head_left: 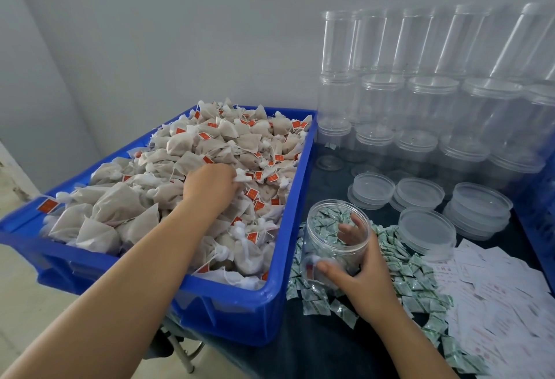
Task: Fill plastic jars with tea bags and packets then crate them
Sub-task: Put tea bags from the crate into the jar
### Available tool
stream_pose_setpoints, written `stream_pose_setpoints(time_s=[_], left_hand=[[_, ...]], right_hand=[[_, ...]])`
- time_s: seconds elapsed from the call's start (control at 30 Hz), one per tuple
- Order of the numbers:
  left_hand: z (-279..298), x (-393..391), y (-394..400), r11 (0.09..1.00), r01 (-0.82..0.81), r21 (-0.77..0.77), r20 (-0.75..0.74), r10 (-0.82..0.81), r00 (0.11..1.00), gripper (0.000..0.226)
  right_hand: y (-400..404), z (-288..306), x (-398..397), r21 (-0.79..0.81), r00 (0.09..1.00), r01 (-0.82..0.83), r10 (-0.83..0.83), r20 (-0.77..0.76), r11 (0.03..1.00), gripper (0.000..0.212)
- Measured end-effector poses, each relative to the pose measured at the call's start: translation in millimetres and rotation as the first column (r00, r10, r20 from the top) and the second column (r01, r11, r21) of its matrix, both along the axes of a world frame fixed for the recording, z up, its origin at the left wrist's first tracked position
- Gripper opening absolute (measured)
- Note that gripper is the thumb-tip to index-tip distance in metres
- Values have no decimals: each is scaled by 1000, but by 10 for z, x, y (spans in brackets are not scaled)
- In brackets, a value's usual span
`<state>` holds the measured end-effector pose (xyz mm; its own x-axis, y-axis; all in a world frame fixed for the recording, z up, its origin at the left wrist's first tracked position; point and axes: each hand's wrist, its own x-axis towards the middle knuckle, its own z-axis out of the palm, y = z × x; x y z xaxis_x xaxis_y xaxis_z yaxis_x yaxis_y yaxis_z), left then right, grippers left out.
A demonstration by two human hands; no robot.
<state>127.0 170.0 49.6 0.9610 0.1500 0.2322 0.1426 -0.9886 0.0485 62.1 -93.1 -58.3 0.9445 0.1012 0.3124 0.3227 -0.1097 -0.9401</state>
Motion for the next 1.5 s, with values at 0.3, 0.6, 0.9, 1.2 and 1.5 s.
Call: stream_pose_setpoints(time_s=[0.3,0.6,0.9,1.2,1.5], left_hand=[[151,-54,-31,935,146,-323,172,-94,981,25],[582,-194,-362,829,301,-471,152,-260,954,29],[755,-349,-969,671,489,-557,162,-490,857,15],[494,-354,-1243,692,548,-470,22,-611,791,6],[310,-408,-1283,719,625,-304,-26,-662,749,14]], right_hand=[[8,5,3,16,1000,-5,6,-14,1000,84],[7,1,6,60,999,-42,43,-23,997,82],[6,0,3,46,998,-51,52,-31,998,82],[18,8,28,77,997,-67,69,-24,995,73],[2,20,29,85,996,-80,83,-28,993,65]])
